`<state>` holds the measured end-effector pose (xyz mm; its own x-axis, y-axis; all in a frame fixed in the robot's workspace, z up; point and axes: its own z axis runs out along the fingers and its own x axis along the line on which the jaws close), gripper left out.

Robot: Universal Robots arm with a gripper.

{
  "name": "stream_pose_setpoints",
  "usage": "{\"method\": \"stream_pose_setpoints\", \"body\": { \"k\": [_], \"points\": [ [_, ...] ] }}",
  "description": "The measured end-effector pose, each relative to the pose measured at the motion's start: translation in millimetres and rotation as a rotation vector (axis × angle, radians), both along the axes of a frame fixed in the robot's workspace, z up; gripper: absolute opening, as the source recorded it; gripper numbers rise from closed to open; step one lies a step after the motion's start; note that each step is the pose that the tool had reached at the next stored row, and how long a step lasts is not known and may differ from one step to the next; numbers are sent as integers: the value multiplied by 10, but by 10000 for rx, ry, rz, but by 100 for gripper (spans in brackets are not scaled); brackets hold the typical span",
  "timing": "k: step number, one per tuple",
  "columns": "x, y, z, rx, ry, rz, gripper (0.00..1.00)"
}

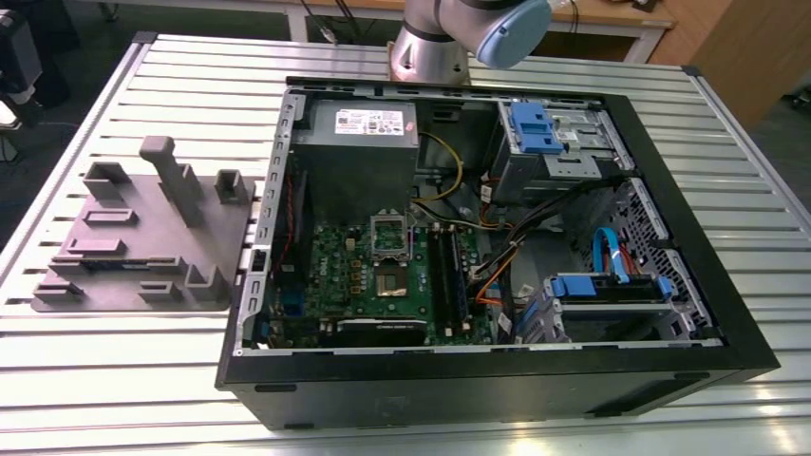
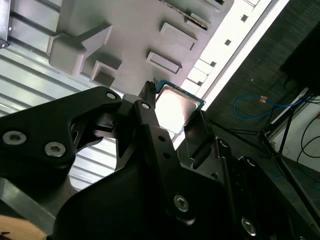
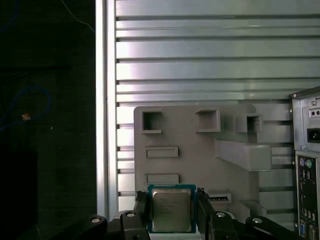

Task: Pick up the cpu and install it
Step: 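Pick up the cpu and move it towards the insertion slot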

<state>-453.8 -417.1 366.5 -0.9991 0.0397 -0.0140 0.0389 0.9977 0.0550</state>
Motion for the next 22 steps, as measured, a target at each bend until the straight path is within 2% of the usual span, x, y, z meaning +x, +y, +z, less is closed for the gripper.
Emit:
{"method": "stream_pose_setpoints", "body": {
  "k": [8, 17, 22],
  "points": [
    [0, 1, 108, -5, 1, 0, 47],
    [1, 1, 116, -5, 1, 0, 47],
    [50, 1, 115, -5, 1, -1, 47]
  ]
}}
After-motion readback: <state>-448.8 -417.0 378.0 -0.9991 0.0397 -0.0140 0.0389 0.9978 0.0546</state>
